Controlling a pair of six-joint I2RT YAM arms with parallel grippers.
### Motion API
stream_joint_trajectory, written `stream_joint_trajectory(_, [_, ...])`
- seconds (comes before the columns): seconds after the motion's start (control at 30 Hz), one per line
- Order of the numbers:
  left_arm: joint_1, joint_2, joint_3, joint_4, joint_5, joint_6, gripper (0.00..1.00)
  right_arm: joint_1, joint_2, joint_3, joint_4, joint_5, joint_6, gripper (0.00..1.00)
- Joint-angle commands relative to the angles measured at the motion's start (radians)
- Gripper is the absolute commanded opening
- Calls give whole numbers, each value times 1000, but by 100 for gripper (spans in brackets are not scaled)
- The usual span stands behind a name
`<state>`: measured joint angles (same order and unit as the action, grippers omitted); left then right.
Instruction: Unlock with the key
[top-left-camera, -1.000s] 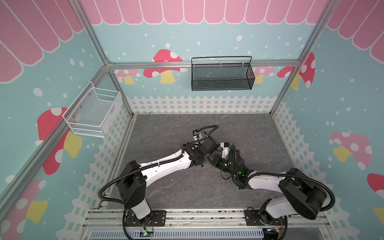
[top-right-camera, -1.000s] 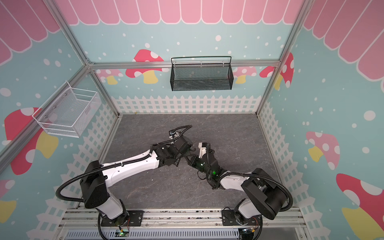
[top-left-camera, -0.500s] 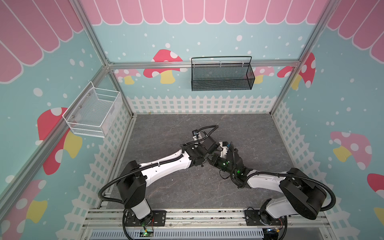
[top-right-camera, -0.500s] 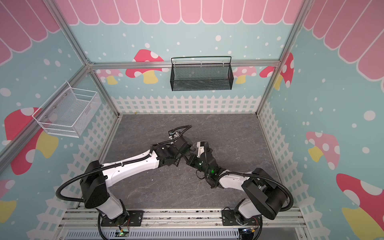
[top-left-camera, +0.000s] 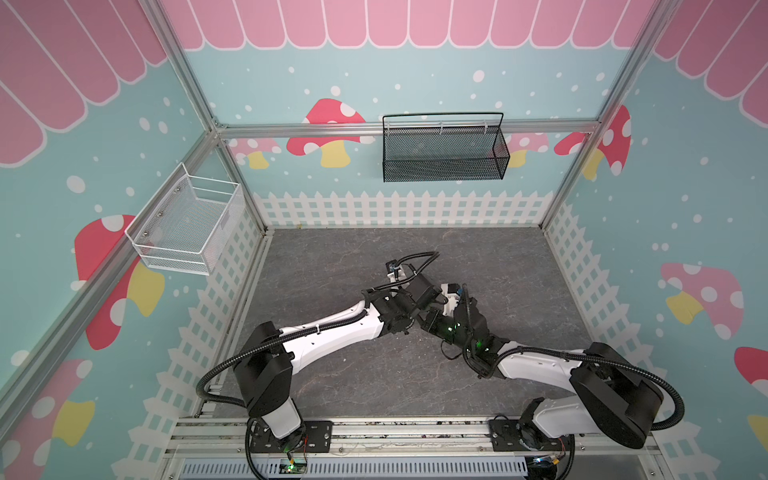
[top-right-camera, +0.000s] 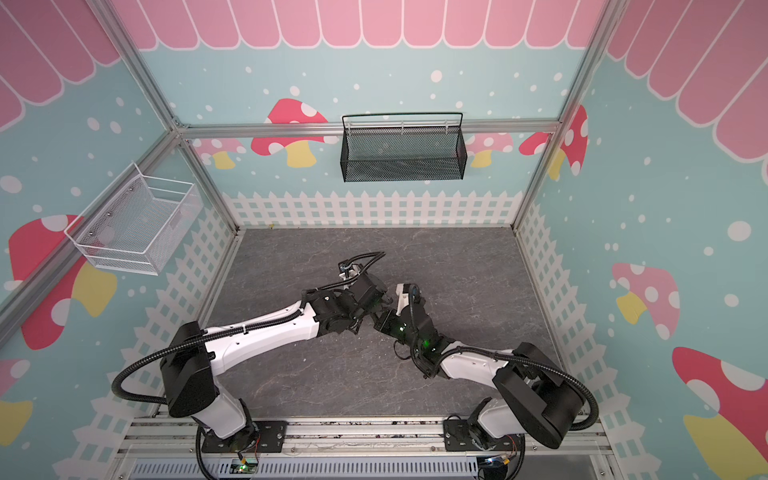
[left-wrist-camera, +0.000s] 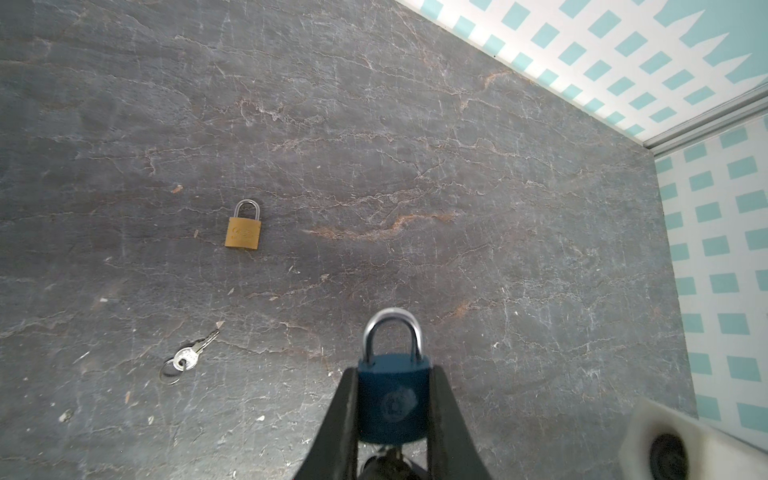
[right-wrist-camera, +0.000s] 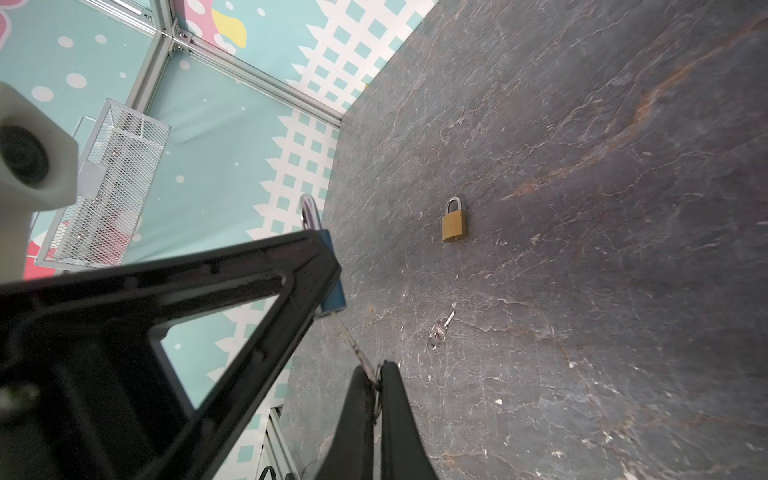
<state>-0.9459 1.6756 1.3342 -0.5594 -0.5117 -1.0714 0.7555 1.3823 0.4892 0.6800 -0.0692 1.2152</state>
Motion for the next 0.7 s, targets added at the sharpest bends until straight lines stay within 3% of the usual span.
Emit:
stream_joint_trajectory(0.0, [-8,13,-27,-62,7,-38,0,-4,-27,31,39,95,-16,0])
stream_joint_trajectory(0.23, [-11,7,-39,-35,61,-80,0,3,-12,42,88,102,-45,0])
stream_joint_trajectory(0.67, [-10,-25,-83,23,87,-113,0,28,-45,-1,183,93,10,0])
